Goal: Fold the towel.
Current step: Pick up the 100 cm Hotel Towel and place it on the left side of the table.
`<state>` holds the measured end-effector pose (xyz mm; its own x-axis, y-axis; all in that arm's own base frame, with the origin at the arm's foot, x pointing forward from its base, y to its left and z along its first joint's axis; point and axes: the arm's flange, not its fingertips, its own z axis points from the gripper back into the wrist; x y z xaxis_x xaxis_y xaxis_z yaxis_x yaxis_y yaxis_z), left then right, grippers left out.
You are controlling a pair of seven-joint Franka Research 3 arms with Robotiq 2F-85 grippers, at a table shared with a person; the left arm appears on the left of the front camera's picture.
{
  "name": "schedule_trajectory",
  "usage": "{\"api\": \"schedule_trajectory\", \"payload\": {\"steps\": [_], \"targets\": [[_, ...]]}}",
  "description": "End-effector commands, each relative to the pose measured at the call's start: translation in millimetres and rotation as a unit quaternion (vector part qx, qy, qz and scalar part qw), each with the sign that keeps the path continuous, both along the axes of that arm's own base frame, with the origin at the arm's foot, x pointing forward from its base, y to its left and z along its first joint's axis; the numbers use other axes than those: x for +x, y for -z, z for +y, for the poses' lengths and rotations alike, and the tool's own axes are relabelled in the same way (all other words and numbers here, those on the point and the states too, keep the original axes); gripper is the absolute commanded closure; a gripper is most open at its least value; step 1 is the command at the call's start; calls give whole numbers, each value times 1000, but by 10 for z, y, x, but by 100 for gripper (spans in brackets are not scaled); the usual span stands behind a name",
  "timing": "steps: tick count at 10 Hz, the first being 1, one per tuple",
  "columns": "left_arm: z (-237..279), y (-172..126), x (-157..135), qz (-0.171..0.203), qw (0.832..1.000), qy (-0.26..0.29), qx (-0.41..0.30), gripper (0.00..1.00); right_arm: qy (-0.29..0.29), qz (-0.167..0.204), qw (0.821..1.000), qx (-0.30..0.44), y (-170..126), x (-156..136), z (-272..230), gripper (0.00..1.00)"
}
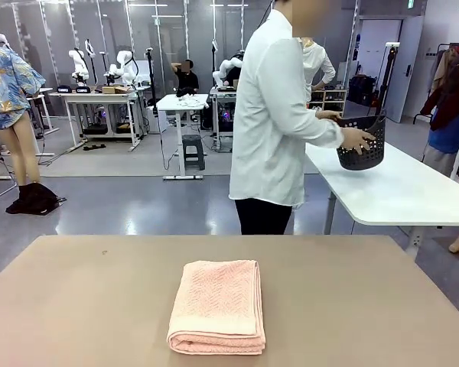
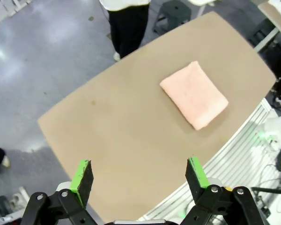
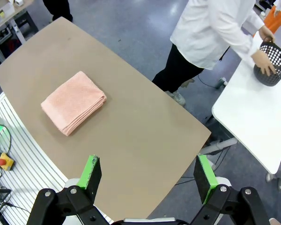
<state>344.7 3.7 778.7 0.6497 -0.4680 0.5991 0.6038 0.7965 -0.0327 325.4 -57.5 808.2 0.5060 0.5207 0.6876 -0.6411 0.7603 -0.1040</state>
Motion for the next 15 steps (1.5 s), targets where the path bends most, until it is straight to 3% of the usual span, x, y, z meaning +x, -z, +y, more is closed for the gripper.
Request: {"api": "schedule_trajectory", "payload": {"steps": [1,6,10,12,15], "targets": [[-215,437,228,41,996,-25,-69,0,3,0,1000,1,-7,-4,0,0],[-803,2144,957,152,976,-62,-141,0,3,0,1000,1,-7,-4,0,0],[-1297,3267,1145,202,958,-75,-189,0,3,0,1000,1,-7,-4,0,0],[-1509,3657,1279,242,945,-54,-214,0,3,0,1000,1,-7,-4,0,0],[-1645,3895,1394,278,934,-48,-220,0,3,0,1000,1,-7,-4,0,0]]}}
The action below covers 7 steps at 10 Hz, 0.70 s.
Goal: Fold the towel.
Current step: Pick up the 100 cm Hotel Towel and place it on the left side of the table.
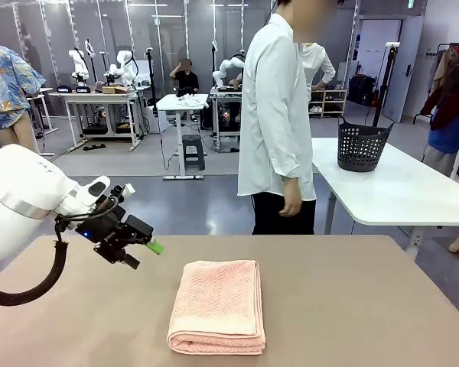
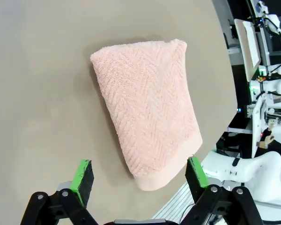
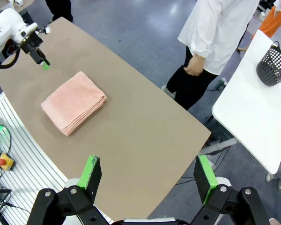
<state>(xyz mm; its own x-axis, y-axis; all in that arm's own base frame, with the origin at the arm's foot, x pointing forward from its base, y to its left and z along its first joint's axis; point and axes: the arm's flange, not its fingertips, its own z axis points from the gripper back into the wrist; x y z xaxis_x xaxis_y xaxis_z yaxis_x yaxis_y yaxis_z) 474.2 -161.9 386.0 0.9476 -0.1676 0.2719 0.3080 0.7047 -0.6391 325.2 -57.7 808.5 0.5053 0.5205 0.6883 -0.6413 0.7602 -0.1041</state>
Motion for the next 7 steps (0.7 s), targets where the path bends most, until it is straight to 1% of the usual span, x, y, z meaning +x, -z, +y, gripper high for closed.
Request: {"api": "schedule_trajectory", "payload": {"steps": [1,2,3,7], "targets": [[-14,20,103,5,1000,10,-8,0,3,0,1000,0,-4,-1,3,0],[9,14,93,14,1000,20,-16,0,3,0,1000,0,-4,-1,3,0],[-16,41,40,5,1000,1,0,0,3,0,1000,0,-4,-1,3,0],[-16,41,40,5,1000,1,0,0,3,0,1000,0,-4,-1,3,0]]}}
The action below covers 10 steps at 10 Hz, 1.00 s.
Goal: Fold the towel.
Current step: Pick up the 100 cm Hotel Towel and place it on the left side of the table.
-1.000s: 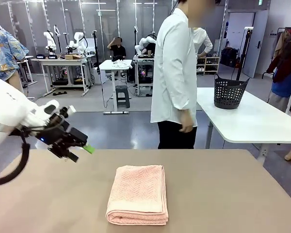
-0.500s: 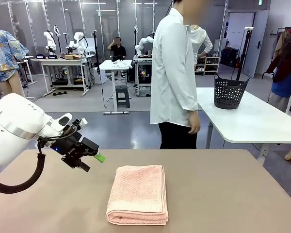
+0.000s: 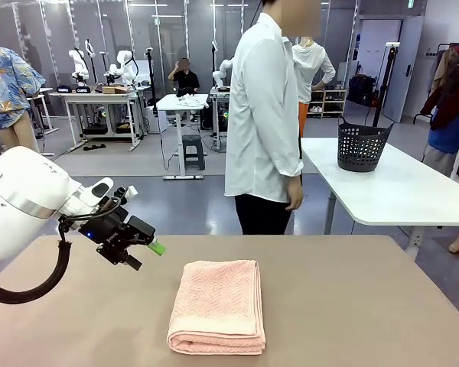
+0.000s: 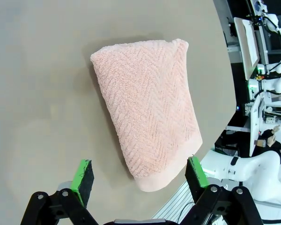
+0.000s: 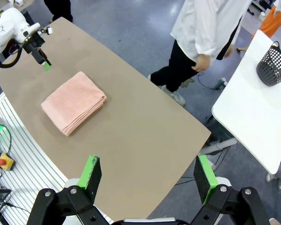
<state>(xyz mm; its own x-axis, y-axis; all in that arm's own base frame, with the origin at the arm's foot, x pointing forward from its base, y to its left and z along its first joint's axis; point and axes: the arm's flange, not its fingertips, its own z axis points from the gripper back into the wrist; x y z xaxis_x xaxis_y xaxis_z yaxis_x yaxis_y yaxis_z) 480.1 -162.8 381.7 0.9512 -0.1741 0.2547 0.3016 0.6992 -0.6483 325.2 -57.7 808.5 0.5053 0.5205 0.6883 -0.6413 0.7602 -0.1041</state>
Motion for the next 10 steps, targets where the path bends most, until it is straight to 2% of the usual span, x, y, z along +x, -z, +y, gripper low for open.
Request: {"api": "schedule_trajectory", "payload": {"steps": [1,3,4,6,10], "targets": [[2,0,1,0,1000,0,0,0,3,0,1000,0,-4,-1,3,0],[-132,251,150,-21,999,1,-25,0,3,0,1000,0,-4,-1,3,0],[-189,382,178,-17,999,-13,-28,0,3,0,1000,0,-4,-1,3,0],[-310,621,167,-11,999,-11,-39,0,3,0,1000,0,-4,-1,3,0],[-451,885,73,-12,998,-34,-51,0,3,0,1000,0,-4,-1,3,0]]}}
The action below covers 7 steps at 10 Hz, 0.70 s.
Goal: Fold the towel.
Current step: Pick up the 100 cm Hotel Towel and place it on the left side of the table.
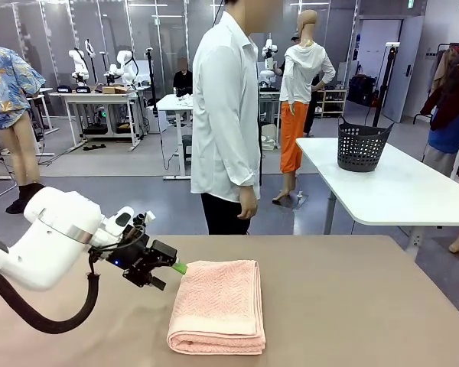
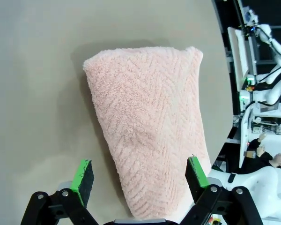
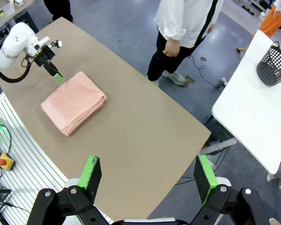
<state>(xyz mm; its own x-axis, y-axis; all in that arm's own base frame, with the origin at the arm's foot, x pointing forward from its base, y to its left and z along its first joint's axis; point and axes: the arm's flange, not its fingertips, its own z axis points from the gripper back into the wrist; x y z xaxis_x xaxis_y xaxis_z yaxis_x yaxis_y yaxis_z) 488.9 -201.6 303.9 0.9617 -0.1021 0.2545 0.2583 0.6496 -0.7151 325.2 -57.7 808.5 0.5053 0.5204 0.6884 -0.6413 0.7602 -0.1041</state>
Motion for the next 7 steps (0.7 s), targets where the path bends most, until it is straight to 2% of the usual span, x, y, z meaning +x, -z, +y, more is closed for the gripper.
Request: {"api": "schedule_trajectory", "payload": {"steps": [1,7], "targets": [[-95,169,-19,-13,1000,-10,-7,0,3,0,1000,0,-4,-1,3,0],[-323,336,-25,8,999,1,-32,0,3,0,1000,0,-4,-1,3,0]]}}
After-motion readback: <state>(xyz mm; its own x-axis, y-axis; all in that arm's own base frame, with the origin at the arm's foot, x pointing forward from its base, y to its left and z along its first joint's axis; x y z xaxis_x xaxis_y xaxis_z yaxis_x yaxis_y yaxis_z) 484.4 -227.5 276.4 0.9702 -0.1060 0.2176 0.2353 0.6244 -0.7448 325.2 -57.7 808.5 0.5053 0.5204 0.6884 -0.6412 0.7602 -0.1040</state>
